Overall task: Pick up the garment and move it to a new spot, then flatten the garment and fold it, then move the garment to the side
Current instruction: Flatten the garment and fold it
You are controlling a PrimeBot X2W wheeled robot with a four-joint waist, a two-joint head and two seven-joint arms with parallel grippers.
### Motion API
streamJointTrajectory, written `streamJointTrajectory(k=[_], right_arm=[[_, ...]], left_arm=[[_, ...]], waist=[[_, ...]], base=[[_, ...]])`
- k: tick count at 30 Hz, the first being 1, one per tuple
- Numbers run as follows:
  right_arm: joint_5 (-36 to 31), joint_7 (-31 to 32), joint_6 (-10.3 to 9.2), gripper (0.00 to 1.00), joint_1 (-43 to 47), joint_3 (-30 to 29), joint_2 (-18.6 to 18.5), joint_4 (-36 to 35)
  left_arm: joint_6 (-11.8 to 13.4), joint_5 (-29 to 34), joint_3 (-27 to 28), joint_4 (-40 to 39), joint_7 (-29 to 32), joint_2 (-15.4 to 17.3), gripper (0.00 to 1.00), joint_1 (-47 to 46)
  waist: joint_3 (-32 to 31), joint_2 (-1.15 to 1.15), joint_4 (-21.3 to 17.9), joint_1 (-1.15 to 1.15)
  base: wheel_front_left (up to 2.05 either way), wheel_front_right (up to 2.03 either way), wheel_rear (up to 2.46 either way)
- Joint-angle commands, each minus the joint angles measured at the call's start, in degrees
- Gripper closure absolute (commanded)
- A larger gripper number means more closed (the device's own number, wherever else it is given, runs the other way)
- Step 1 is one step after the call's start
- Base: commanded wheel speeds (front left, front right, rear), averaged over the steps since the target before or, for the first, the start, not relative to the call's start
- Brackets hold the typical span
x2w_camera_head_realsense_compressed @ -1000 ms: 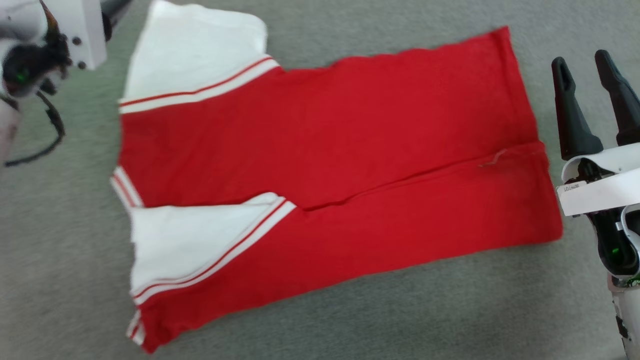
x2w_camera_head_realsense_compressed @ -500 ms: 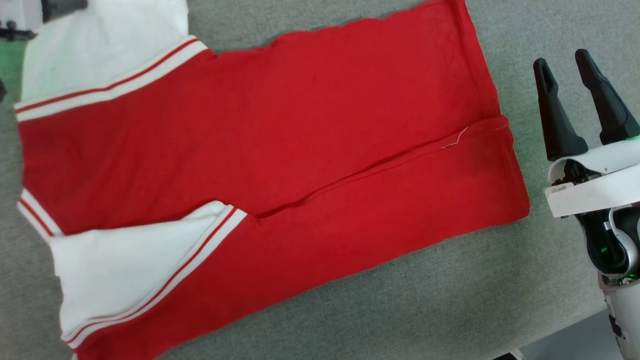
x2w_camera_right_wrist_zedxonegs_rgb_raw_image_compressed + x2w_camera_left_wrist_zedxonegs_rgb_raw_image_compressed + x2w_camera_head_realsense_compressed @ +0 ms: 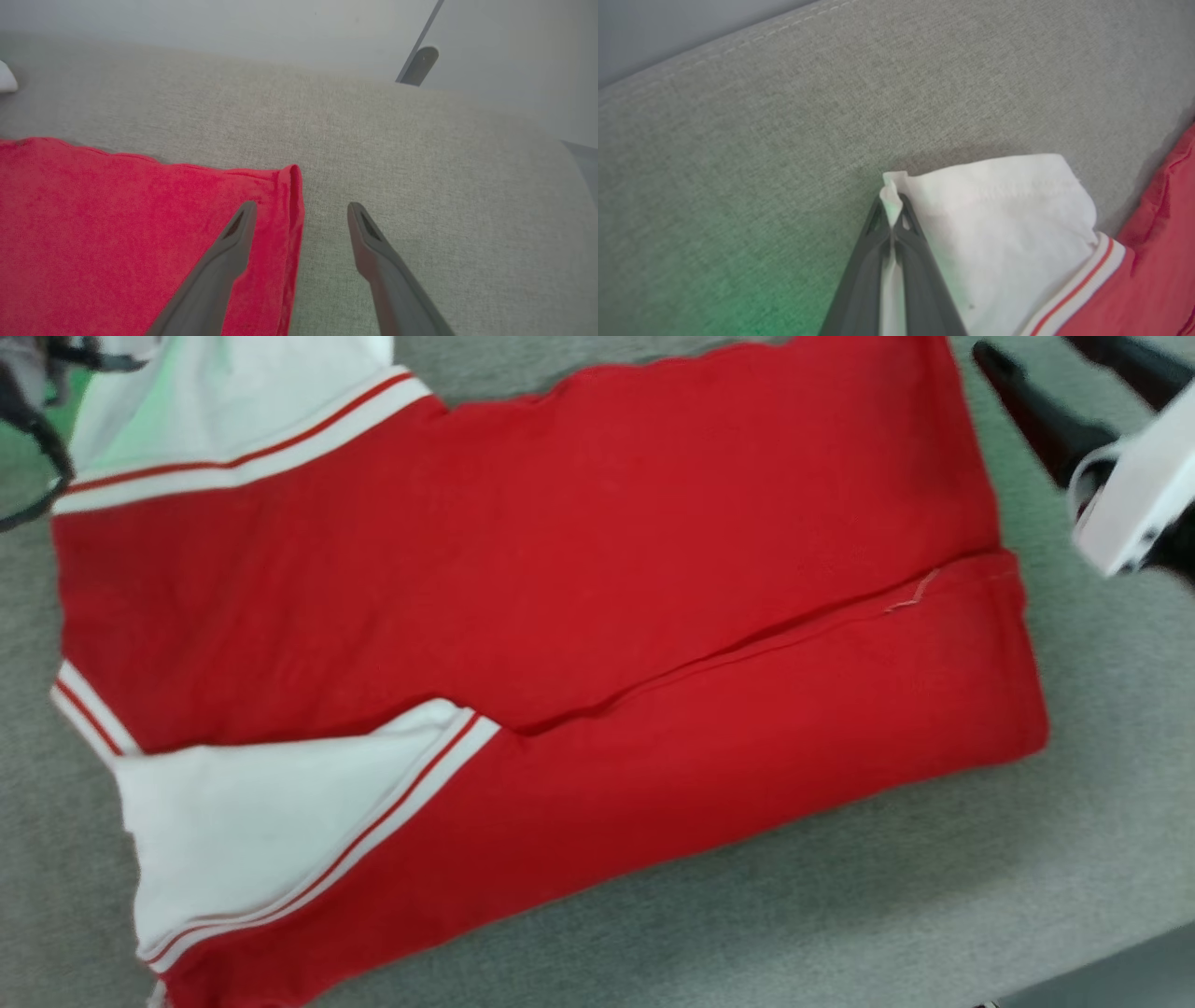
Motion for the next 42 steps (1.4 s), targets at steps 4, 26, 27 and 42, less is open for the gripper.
streamJointTrajectory(k=[4, 26, 27, 42], right_arm=[[4.5, 12.0, -0.06, 0.0, -8.3, 3.8, -2.3, 5.0], [11.8, 16.9, 0.05, 1.0, -15.4, 16.7, -4.9, 17.2], [12.0, 16.1, 0.05, 1.0, -15.5, 16.7, -5.5, 17.1], [19.3, 10.6, -0.02, 1.0, -1.5, 18.1, -18.8, 3.4]], left_arm=[[-0.3, -1.3, -3.0, -1.3, -0.3, -2.8, 1.0, 0.8], [-0.2, -7.1, -9.7, -5.4, -11.9, -5.0, 1.0, -0.1], [-0.2, -7.8, -9.6, -5.9, -13.2, -5.1, 1.0, 0.0], [-0.2, -13.8, -14.7, -30.3, -28.7, 5.3, 1.0, 9.8]], waist=[[2.6, 0.0, 4.1, 0.0], [-1.7, 0.0, 10.0, 0.0], [-2.6, 0.0, 10.4, 0.0], [-16.0, 0.0, 16.0, 0.0]], base=[[0.0, 0.0, 0.0], [0.0, 0.0, 0.0], [0.0, 0.0, 0.0], [0.0, 0.0, 0.0]])
